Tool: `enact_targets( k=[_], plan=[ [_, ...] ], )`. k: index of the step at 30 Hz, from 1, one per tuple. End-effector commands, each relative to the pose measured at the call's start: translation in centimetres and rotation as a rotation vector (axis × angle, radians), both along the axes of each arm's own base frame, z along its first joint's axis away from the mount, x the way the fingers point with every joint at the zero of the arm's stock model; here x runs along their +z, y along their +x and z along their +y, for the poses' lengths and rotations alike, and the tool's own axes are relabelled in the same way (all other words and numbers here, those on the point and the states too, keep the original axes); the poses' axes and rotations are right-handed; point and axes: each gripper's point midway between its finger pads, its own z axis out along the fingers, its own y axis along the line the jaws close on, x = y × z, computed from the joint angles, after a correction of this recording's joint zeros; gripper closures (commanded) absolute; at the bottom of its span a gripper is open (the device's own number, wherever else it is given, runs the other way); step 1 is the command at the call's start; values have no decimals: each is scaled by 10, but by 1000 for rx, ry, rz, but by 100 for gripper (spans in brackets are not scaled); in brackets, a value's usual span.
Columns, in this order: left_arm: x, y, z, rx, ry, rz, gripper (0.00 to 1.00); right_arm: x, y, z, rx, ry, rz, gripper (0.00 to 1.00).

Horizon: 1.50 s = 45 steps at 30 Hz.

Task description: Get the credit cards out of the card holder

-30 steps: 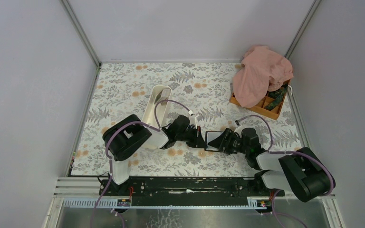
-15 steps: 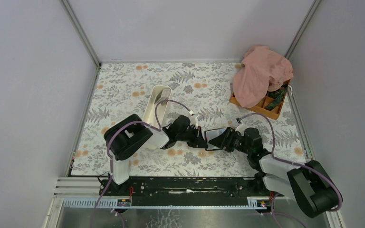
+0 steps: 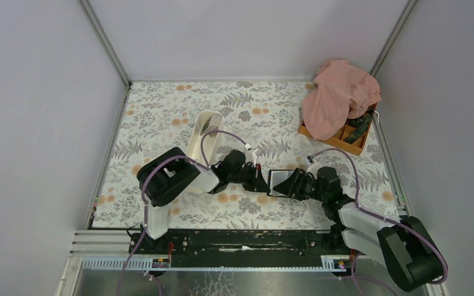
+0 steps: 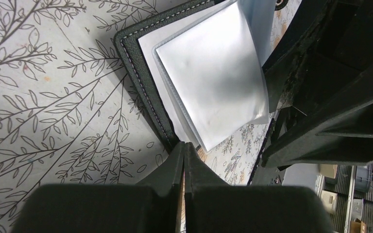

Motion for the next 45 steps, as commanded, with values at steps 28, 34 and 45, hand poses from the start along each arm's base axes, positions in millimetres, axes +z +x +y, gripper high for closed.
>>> enact_targets(
  k=[28, 34, 45],
  plan=[
    [-61, -10, 39, 68, 145, 153, 100, -7, 5, -38, -97, -64, -5, 56],
    [-62, -9, 42, 77, 147, 159, 100, -3, 8, -41, -124, -37, -20, 61],
    [-61, -7, 45, 88, 142, 165, 100, -2, 8, -44, -141, -27, -28, 67]
  ],
)
